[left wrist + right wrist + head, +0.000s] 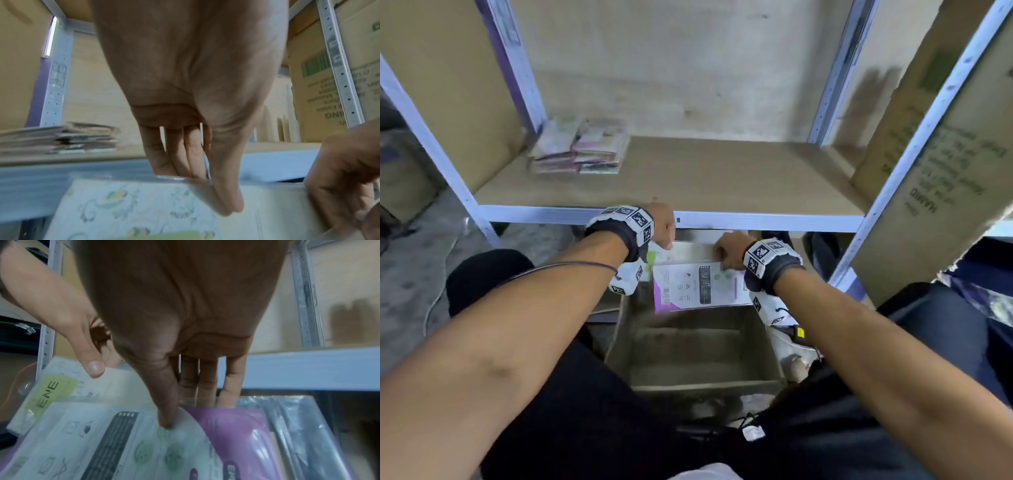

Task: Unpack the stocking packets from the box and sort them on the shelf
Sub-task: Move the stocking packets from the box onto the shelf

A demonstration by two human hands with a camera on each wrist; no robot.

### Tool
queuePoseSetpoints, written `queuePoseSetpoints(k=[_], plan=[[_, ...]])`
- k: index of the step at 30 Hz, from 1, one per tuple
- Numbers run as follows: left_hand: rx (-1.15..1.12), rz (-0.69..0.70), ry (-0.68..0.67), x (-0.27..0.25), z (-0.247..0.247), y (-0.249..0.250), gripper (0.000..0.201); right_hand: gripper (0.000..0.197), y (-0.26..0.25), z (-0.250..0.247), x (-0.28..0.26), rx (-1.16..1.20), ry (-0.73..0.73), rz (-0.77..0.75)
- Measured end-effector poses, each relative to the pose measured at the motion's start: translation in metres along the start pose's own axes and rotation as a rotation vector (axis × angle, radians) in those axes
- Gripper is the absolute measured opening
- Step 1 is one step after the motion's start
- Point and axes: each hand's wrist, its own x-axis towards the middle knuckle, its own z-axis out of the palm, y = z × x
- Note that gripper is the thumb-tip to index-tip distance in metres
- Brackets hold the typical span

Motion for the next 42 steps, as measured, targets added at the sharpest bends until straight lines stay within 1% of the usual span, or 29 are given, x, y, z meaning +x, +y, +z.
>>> queuePoseSetpoints(k=[2,5,7,11,16,18,21,23,25,28,29,31,34,37,38,40,41,42], plan=[[-0.018,-0.019,0.043,-0.004,-0.017,0.0,0.019,0.023,0.001,-0.017,-0.004,0.004,0.046,0.003],[-0.074,-0.018,0.065,-0.007,-0.042,-0.002,0.011,0.022,0.009,-0.042,-0.008,-0.005,0.111,-0.019],[-0.144,-0.011,0.08,-0.006,-0.058,-0.004,0.01,0.019,0.017,-0.057,-0.009,0.008,0.141,-0.026],[-0.219,-0.001,0.166,-0.005,-0.085,-0.012,0.008,0.016,0.036,-0.079,-0.003,0.01,0.198,-0.033],[-0.387,-0.033,0.235,0.005,-0.111,-0.04,0.02,0.018,0.062,-0.092,0.014,0.163,0.233,-0.045],[-0.442,-0.042,0.26,0.011,-0.12,-0.055,0.02,0.019,0.07,-0.095,0.022,0.235,0.253,-0.051],[-0.532,-0.06,0.323,0.022,-0.128,-0.079,0.016,0.019,0.081,-0.102,0.036,0.419,0.265,-0.049],[-0.66,-0.077,0.389,0.029,-0.129,-0.094,0.023,0.017,0.087,-0.106,0.046,0.595,0.241,-0.038],[-0.853,-0.101,0.439,0.034,-0.128,-0.105,0.033,0.013,0.088,-0.109,0.054,0.807,0.207,-0.023],[-1.197,-0.138,0.449,0.036,-0.122,-0.118,0.036,0.004,0.084,-0.109,0.069,1.123,0.196,0.021],[-1.273,-0.159,0.467,0.038,-0.119,-0.123,0.036,0.006,0.081,-0.109,0.074,1.199,0.197,0.028],[-1.369,-0.215,0.547,0.044,-0.113,-0.133,0.036,0.005,0.075,-0.108,0.087,1.328,0.197,0.03],[-1.518,-0.287,0.68,0.055,-0.105,-0.152,0.034,0.017,0.063,-0.108,0.108,1.499,0.195,0.023],[-1.615,-0.38,0.702,0.066,-0.101,-0.178,0.039,0.012,0.048,-0.11,0.134,1.623,0.185,0.031],[-1.621,-0.417,0.714,0.07,-0.103,-0.187,0.038,0.01,0.042,-0.111,0.143,1.658,0.176,0.034],[-1.591,-0.501,0.766,0.076,-0.113,-0.203,0.022,0.011,0.028,-0.116,0.161,1.698,0.155,0.036],[-1.575,-0.544,0.796,0.077,-0.118,-0.21,0.019,0.013,0.021,-0.119,0.169,1.715,0.144,0.037],[-1.551,-0.584,0.824,0.079,-0.124,-0.22,0.023,0.015,0.012,-0.122,0.18,1.738,0.127,0.033]])
